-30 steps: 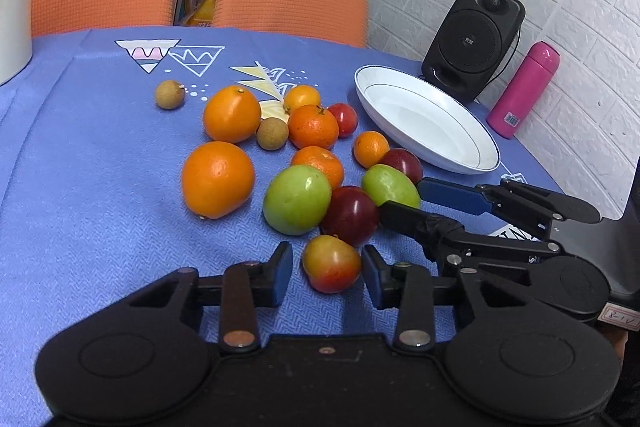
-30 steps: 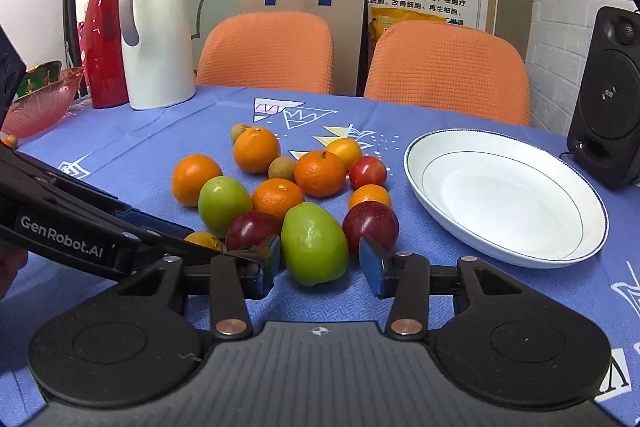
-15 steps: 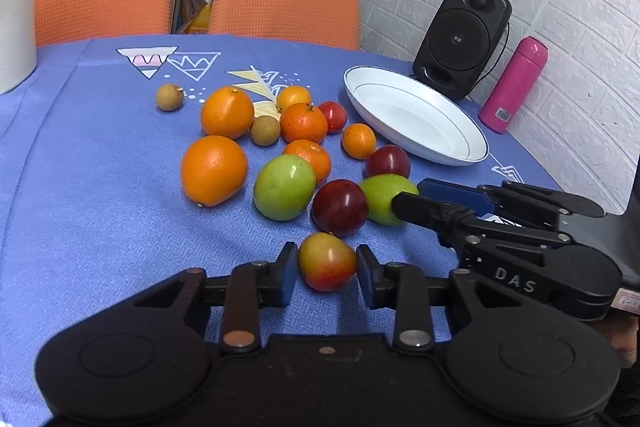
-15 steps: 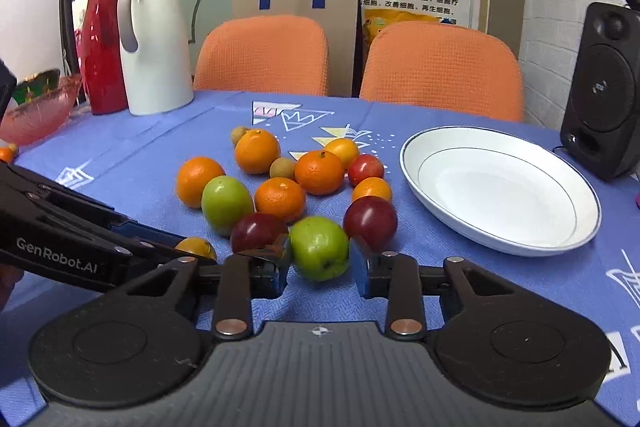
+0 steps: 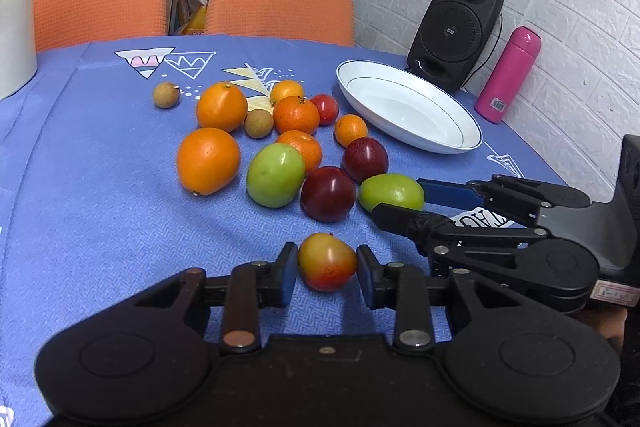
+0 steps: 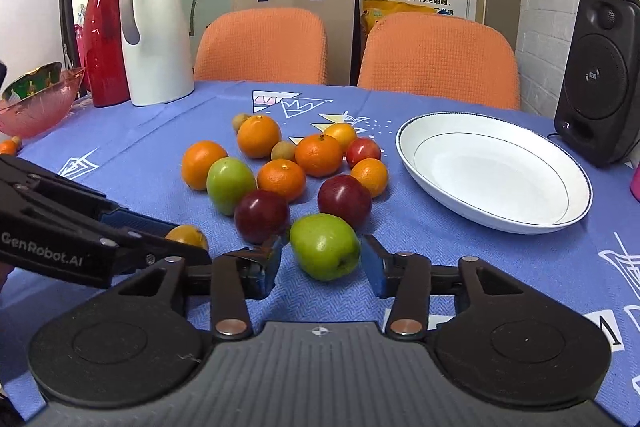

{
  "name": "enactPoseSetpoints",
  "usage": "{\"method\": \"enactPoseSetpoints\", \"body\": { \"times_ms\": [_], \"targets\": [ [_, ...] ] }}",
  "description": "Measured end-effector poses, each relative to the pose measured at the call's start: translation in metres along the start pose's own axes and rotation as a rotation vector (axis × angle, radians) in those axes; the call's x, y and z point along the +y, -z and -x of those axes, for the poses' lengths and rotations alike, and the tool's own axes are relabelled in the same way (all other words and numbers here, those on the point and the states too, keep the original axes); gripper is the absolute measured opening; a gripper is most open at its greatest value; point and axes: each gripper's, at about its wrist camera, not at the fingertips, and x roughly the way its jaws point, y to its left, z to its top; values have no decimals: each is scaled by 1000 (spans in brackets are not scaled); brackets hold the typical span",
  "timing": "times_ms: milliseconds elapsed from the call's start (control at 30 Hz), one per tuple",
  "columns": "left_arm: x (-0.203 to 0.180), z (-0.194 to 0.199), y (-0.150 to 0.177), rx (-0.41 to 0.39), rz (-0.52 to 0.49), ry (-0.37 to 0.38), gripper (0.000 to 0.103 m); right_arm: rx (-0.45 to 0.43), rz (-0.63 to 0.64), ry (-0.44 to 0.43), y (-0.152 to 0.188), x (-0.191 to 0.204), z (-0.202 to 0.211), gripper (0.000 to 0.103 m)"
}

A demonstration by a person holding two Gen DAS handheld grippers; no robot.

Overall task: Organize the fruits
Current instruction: 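Carry both apples onto the white plate and open both tools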

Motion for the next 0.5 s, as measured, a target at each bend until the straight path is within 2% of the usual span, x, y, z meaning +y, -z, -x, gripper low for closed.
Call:
{"method": "enactPoseSetpoints", "body": {
  "times_ms": [200, 233, 500],
  "targets": [
    [0, -3, 2, 11, -5, -3, 101, 36, 21, 7, -1, 0, -14, 78],
    [0, -4, 2, 11, -9, -3, 101, 37, 23, 2, -1, 0, -15, 74],
    [-4, -3, -3, 0, -25, 18, 101, 7, -17, -9, 3, -6, 0, 73]
  ]
}}
